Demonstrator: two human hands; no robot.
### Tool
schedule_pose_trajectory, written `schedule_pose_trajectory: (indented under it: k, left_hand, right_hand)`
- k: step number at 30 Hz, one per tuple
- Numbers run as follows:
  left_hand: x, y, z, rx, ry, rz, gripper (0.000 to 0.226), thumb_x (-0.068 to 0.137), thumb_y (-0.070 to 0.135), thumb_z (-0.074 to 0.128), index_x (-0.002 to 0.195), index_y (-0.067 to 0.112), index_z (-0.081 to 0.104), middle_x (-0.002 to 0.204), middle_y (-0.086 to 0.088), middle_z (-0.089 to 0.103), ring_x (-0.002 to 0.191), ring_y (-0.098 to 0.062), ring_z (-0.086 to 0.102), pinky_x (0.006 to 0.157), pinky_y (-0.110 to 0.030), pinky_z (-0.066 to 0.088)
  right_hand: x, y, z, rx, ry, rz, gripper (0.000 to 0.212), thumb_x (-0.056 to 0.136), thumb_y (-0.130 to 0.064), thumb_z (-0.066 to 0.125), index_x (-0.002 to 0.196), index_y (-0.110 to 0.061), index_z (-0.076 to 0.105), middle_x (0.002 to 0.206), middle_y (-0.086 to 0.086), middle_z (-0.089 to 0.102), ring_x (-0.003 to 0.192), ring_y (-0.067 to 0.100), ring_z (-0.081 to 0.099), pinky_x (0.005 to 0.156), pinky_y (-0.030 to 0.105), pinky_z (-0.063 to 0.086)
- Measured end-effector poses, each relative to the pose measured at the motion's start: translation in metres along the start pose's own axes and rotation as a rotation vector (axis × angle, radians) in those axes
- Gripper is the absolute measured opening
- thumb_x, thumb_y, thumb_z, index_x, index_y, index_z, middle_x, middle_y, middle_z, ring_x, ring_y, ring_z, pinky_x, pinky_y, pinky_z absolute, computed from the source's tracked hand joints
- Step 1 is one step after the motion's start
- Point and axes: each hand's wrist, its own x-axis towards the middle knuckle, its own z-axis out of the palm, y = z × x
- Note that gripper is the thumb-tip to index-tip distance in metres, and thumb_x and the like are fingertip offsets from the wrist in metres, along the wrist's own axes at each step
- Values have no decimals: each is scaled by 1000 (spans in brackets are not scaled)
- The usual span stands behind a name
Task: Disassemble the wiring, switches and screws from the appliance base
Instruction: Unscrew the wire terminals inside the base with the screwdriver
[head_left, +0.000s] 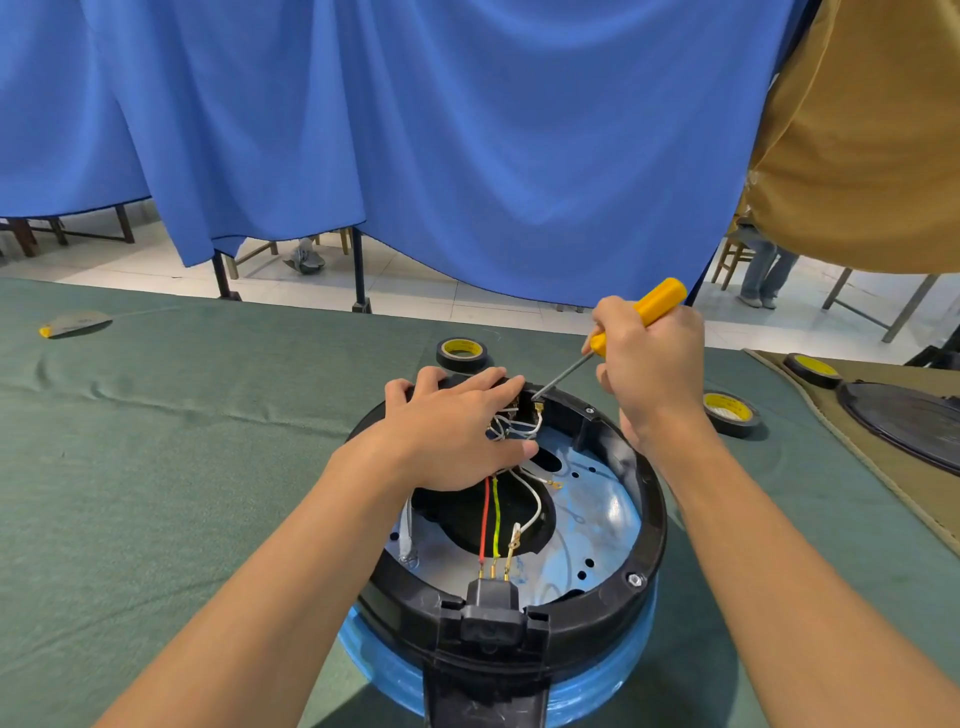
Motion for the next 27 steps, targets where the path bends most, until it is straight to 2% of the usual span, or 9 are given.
schedule_pose_trajectory:
  k: [2, 6, 8, 14, 18, 20, 22, 24, 27]
  left_hand:
    - [-1, 0, 0, -5, -3, -2, 70, 92, 67, 36, 152, 46, 6, 161, 22, 0, 147, -28, 2, 113, -50, 4]
    - [-1, 1, 0, -11, -1, -2, 70, 92, 66, 36, 152, 46, 6, 161, 22, 0, 147, -27, 2, 113, -50, 4]
    - [-1, 1, -1, -10, 2, -1, 69, 92, 67, 36, 151, 46, 6, 160, 22, 1, 147, -27, 3, 112, -50, 4]
    - [-1, 1, 0, -15, 2, -4, 69, 92, 67, 36, 151, 46, 6, 160, 22, 2, 147, -26, 2, 112, -48, 4]
    - [-1, 1, 0, -7, -3, -6, 70, 92, 67, 36, 151, 47, 5, 161, 22, 1, 147, -27, 2, 112, -49, 4]
    - [-1, 2, -1, -3, -3, -8, 70, 92, 67, 36, 151, 46, 5, 161, 21, 1, 147, -27, 2, 112, -49, 5]
    - [-1, 2, -1, 2, -5, -8, 70, 92, 67, 36, 151, 46, 5, 161, 21, 1, 147, -28, 2, 112, -50, 5]
    - [-1, 2, -1, 7, -6, -10, 70, 92, 67, 36, 151, 46, 5, 161, 21, 0, 147, -28, 2, 112, -50, 5]
    - [-1, 2, -1, 9, -7, -14, 71, 92, 67, 36, 152, 46, 4, 161, 21, 0, 147, -28, 2, 112, -50, 5]
  right_hand:
    - [-6, 2, -4, -58, 13, -50, 32, 71, -21, 52, 44, -5, 46, 36, -8, 43, 42, 20, 40, 49, 34, 37]
    - [-12, 3, -7, -145, 63, -134, 33, 72, -19, 50, 42, -5, 50, 32, -10, 41, 36, 12, 38, 47, 40, 47]
    - [-13, 3, -6, -173, 58, -164, 34, 74, -18, 51, 45, 0, 51, 33, -9, 40, 36, 11, 38, 49, 46, 52]
    - [-15, 2, -6, -221, 53, -212, 36, 75, -19, 51, 46, 1, 50, 34, -9, 39, 36, 13, 39, 47, 48, 51]
    - [-15, 2, -7, -229, 49, -226, 38, 77, -19, 50, 40, -14, 41, 33, -10, 38, 35, 11, 38, 46, 44, 49]
    - [-16, 2, -7, -238, 31, -236, 38, 78, -19, 51, 41, -14, 42, 33, -10, 39, 35, 11, 38, 46, 44, 50]
    - [-16, 2, -7, -239, 6, -249, 38, 78, -18, 50, 43, -6, 45, 33, -9, 39, 35, 14, 38, 47, 46, 50]
    - [-17, 2, -6, -250, -14, -274, 39, 79, -17, 50, 45, 0, 45, 36, -8, 38, 38, 24, 40, 48, 47, 50]
    - [-18, 1, -6, -262, -9, -295, 40, 81, -16, 50, 46, 3, 44, 38, 0, 38, 41, 30, 43, 47, 48, 49]
